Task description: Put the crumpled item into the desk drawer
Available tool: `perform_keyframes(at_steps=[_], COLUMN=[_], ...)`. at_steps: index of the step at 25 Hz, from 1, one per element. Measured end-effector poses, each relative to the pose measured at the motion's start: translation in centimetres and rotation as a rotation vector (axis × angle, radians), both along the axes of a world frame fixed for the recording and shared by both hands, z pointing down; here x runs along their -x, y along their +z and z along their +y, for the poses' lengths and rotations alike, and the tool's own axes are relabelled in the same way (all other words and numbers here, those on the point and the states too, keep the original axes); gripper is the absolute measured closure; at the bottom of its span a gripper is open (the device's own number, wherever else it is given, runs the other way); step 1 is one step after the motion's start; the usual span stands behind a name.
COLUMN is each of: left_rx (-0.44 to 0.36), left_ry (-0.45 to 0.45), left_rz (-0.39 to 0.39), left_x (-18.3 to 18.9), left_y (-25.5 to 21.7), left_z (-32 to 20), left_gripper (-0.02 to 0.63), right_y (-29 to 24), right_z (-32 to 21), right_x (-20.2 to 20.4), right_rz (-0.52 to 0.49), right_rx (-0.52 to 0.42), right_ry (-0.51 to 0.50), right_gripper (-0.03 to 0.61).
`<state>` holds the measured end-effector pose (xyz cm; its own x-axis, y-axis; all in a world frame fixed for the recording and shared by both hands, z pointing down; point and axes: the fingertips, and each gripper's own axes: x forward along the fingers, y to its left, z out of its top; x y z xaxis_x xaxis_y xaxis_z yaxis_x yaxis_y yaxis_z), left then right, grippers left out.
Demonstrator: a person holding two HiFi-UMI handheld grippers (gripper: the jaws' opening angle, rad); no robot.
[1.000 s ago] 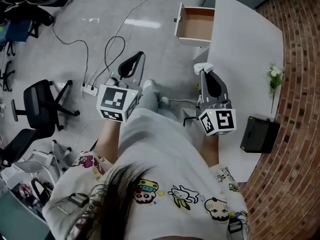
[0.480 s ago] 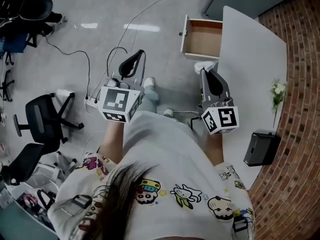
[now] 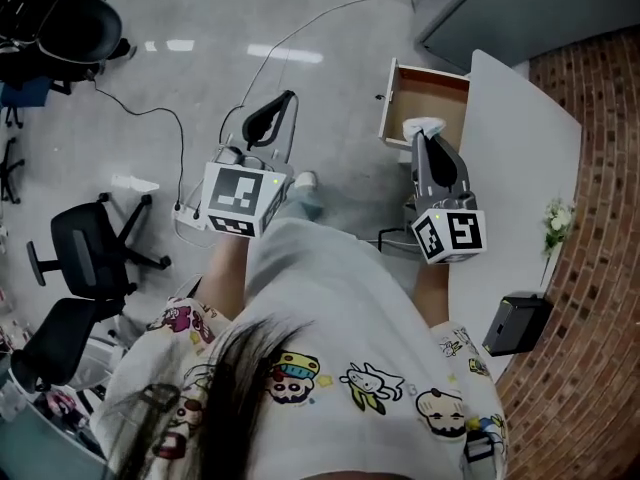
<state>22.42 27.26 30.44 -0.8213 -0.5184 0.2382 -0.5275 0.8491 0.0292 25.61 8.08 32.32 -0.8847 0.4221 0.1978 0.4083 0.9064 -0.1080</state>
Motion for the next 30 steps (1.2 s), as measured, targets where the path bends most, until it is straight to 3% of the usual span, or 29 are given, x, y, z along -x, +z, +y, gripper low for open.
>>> perform_keyframes(at_steps=[11,18,30], left_rx=[0.012,0.007,0.013], left_ry=[-0.015,-0.030,0.021], left_rz=[0.042,0.066,0.019], left_x=[4.8,9.0,23.3], left_y=[2.1,3.5,1.5], left_z=[5.3,6.0,3.3], left_gripper=[0.617,0.617,0.617], right_y=[1.8,3.7,3.8], right_z=[3.3,3.1,1.0], right_x=[5.4,10.0,23.1], right_rz=[0.041,0.092,0.093], right_rx=[-0.009,-0.026,-0.016], right_ry=[0.045,0.053,0.096], right_gripper=[0.561,0.561,0.561])
